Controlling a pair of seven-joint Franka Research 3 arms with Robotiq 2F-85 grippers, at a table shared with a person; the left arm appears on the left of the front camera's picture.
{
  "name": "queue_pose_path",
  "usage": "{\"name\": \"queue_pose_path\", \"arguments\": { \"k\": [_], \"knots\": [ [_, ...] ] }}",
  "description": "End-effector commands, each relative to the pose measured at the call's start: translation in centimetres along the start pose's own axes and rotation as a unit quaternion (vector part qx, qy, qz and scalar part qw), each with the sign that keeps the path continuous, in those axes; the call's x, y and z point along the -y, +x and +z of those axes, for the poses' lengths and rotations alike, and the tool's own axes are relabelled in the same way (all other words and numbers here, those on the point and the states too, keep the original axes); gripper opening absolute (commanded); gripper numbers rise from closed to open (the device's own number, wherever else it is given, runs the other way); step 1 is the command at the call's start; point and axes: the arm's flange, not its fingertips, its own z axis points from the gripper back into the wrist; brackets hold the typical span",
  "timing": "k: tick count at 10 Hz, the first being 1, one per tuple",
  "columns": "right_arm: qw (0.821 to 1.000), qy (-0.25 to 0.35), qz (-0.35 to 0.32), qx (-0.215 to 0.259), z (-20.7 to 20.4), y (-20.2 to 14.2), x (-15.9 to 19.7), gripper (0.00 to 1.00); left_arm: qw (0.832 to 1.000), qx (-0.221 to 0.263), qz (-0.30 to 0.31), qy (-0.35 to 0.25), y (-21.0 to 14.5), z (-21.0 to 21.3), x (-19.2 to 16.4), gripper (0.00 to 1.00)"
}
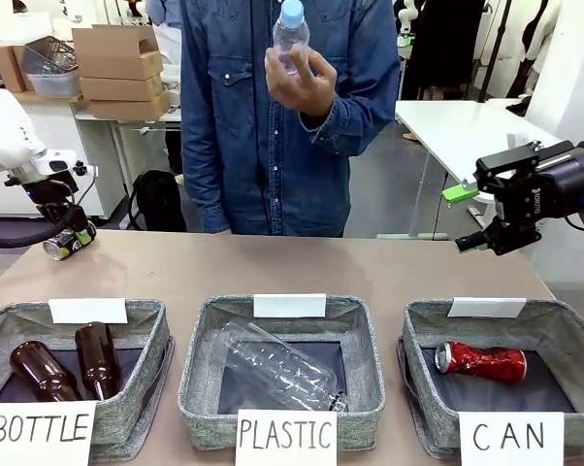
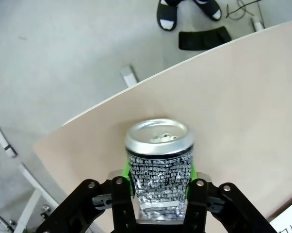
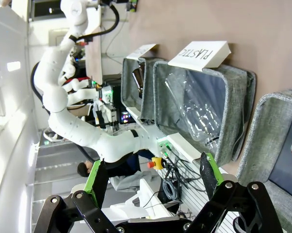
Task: Sort the can waste into the basket.
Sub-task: Pick up the can waste from the table and place it in the right Fabric basket.
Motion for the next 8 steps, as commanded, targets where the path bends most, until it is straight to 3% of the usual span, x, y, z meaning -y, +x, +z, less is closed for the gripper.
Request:
{"name": "queue_pose_path", "arguments": {
  "k": [1,4,5,7,8],
  "knots": [
    [1.0,-0.005,0.01,-0.003,0.2,0.1,0.1,1.0,1.0,-0.005,0.001,-0.001,0.4,0.4,-0.2,0.04],
    [1.0,-0.005,0.01,-0.003,0.2,0.1,0.1,1.0,1.0,0.0,-0.016,-0.013,-0.2,1.9,-0.5,0.0],
    [1.0,-0.005,0.01,-0.003,0.2,0.1,0.1,1.0,0.998,0.014,-0.045,-0.049,-1.4,4.8,-0.6,0.12],
    [1.0,-0.005,0.01,-0.003,0.2,0.1,0.1,1.0,0.986,0.033,-0.137,-0.087,-8.3,14.0,1.1,0.12],
    [1.0,-0.005,0.01,-0.003,0.2,0.1,0.1,1.0,0.972,0.049,-0.2,-0.112,-12.2,17.1,2.9,0.12]
  ]
}}
